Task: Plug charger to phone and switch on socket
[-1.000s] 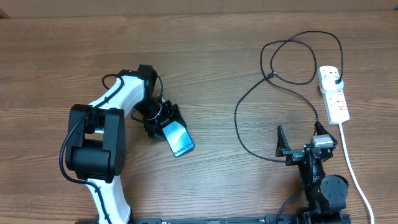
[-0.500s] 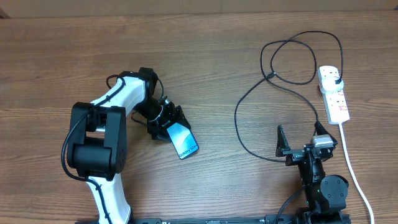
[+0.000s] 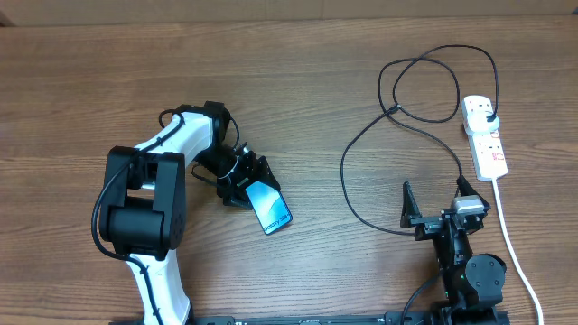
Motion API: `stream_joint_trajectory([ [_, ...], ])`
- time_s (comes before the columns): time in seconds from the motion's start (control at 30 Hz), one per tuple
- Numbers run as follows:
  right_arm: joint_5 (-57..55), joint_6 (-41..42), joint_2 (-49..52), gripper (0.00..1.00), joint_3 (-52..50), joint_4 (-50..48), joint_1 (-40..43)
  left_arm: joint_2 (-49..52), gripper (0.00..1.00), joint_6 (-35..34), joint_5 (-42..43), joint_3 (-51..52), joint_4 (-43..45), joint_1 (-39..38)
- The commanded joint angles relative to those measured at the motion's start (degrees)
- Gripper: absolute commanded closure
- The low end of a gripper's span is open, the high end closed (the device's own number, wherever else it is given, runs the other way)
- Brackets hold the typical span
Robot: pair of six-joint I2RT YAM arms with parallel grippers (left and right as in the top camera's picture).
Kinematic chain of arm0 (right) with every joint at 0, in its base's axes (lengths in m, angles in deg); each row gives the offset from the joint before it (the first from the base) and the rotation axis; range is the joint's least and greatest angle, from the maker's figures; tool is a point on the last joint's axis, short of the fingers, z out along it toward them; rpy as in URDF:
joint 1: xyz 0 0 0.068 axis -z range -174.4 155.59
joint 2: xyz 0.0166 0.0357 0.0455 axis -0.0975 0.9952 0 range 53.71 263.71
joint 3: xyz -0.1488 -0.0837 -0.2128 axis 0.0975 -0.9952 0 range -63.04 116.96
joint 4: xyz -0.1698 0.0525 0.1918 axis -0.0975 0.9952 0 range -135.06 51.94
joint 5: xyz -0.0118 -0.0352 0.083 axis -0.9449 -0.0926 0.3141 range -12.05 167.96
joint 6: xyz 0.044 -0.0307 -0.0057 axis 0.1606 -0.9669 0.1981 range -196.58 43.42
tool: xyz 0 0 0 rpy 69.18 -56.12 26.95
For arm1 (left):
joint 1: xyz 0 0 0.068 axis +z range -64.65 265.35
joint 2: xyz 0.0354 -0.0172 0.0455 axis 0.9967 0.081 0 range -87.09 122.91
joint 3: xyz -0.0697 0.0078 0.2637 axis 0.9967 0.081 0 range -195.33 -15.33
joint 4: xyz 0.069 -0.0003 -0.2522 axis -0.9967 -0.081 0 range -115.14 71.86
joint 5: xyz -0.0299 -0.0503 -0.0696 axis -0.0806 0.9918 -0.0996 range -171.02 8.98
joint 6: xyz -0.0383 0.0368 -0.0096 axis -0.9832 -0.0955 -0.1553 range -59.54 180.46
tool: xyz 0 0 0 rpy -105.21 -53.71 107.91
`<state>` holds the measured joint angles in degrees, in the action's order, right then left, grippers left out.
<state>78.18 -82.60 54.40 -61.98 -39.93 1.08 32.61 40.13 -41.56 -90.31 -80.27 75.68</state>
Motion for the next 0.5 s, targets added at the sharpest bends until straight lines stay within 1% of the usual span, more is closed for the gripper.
stream_joint_trajectory([
  [0.0, 0.26, -0.07, -0.52, 0.0, -0.63, -0.37, -0.15, 1.53, 0.33, 1.53, -8.44, 0.9, 1.11, -0.46],
  [0.2, 0.26, -0.07, -0.52, 0.0, -0.63, -0.37, -0.15, 1.53, 0.33, -3.82, -22.6, 0.9, 2.47, -0.46],
  [0.27, 0.26, -0.07, -0.52, 0.0, -0.63, -0.37, -0.15, 1.53, 0.33, -5.55, -28.11, 0.9, 4.02, -0.48],
  [0.37, 0.26, -0.07, -0.52, 0.0, -0.63, -0.39, -0.15, 1.53, 0.32, -7.5, -34.12, 0.9, 6.32, -0.5],
  [0.47, 0.26, -0.07, -0.52, 0.0, -0.63, -0.37, -0.15, 1.53, 0.29, -9.01, -40.06, 0.9, 9.01, -0.48],
])
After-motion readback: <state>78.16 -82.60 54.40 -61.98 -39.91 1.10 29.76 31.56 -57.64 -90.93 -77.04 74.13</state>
